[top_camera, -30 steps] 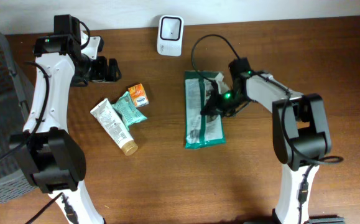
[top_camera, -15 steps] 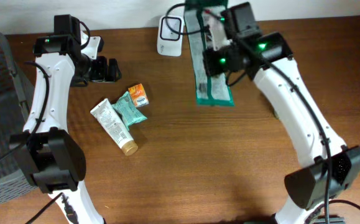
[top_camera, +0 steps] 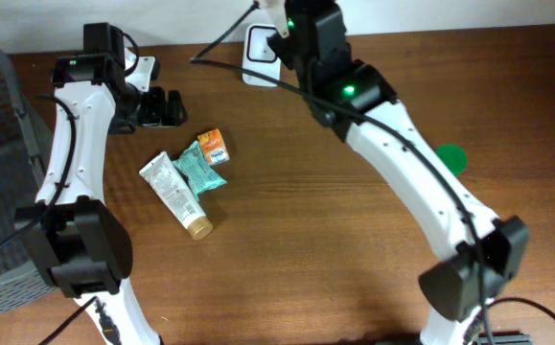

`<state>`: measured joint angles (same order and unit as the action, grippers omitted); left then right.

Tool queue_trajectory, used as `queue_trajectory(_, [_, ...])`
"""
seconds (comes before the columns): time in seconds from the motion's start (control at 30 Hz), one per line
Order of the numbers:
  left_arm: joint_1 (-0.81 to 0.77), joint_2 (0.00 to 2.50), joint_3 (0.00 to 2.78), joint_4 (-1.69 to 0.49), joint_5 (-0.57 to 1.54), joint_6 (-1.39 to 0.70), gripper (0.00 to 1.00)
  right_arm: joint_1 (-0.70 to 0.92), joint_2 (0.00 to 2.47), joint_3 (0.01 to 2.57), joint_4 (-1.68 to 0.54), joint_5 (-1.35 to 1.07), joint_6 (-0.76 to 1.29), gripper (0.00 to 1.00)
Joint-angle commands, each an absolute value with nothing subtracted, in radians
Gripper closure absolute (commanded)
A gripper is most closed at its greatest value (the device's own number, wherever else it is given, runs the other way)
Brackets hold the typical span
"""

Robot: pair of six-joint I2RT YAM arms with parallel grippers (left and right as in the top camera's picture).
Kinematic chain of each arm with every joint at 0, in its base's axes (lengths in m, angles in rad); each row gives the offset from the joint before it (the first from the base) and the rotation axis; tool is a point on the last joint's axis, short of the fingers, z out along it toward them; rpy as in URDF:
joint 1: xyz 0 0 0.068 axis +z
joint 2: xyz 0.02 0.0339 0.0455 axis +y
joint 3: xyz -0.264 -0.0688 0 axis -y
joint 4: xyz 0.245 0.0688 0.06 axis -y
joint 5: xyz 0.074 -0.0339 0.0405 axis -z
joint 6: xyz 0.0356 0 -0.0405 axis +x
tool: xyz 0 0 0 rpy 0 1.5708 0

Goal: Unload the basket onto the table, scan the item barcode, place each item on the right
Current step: 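Carry the gloves packet right and lay it on the table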

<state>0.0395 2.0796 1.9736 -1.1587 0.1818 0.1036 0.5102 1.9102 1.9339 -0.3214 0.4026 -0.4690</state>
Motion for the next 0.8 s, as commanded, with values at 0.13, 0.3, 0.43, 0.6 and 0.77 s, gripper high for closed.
queue_trajectory(0.13, [0.039, 2.075, 1.975, -1.157, 0.178, 0.098, 0.01, 0.511, 2.162, 1.947, 0.059, 0.275, -0.826, 0.96])
queue_trajectory(0.3, [0.039, 2.075, 1.975, -1.157, 0.178, 0.098, 0.01, 0.511, 2.353, 1.947, 0.312, 0.213, -0.993, 0.96])
queue_trajectory(0.43, [0.039, 2.075, 1.975, -1.157, 0.178, 0.098, 0.01, 0.511, 2.423, 1.947, 0.366, 0.209, -1.024, 0.96])
queue_trajectory(0.6, [0.039, 2.075, 1.975, -1.157, 0.178, 0.098, 0.01, 0.511, 2.426, 1.947, 0.43, 0.205, -1.024, 0.96])
queue_trajectory(0.77, [0.039, 2.075, 1.975, -1.157, 0.178, 0.098, 0.01, 0.511, 2.42, 1.947, 0.446, 0.205, -1.023, 0.96])
